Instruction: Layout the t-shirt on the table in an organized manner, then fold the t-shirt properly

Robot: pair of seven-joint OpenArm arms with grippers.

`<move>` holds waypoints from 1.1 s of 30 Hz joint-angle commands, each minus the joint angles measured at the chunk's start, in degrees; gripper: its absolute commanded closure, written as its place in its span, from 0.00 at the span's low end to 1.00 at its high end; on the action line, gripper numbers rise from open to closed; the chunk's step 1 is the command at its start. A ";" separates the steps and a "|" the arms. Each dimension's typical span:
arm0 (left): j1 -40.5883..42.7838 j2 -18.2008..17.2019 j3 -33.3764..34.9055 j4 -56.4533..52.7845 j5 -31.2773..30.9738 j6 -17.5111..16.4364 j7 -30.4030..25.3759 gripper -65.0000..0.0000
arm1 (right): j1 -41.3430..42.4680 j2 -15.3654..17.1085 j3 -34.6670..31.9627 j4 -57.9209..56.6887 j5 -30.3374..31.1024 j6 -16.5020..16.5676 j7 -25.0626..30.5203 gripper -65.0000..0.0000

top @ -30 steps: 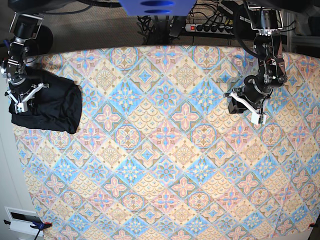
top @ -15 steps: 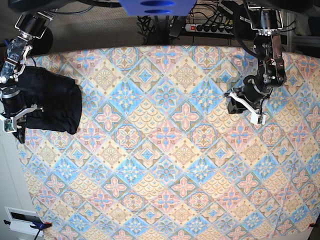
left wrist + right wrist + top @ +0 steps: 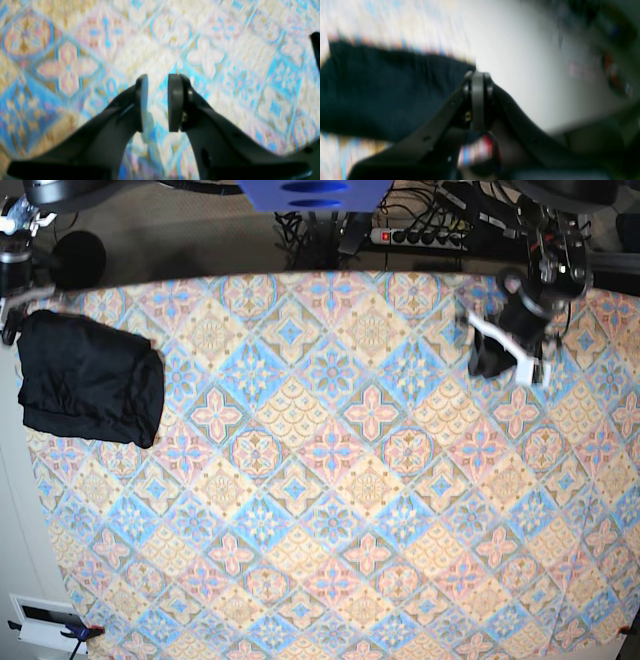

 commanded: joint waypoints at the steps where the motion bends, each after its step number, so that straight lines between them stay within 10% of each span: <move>1: 2.24 -0.38 0.12 0.84 -0.66 -0.29 -0.42 0.79 | -2.47 0.23 0.73 1.11 1.20 -0.18 1.79 1.00; 13: 10.33 -2.05 26.23 0.84 -0.13 0.24 -0.24 0.79 | -18.56 -5.57 -3.31 0.41 1.20 0.08 1.79 1.00; 22: 9.10 -8.64 50.14 0.57 9.72 12.20 -0.42 0.79 | -21.37 -5.39 -7.27 -6.53 1.20 0.08 2.05 1.00; 33: 22.11 -9.34 38.01 -1.45 19.12 14.74 -10.26 0.79 | -21.11 -5.39 -16.85 -13.13 1.11 0.08 2.23 1.00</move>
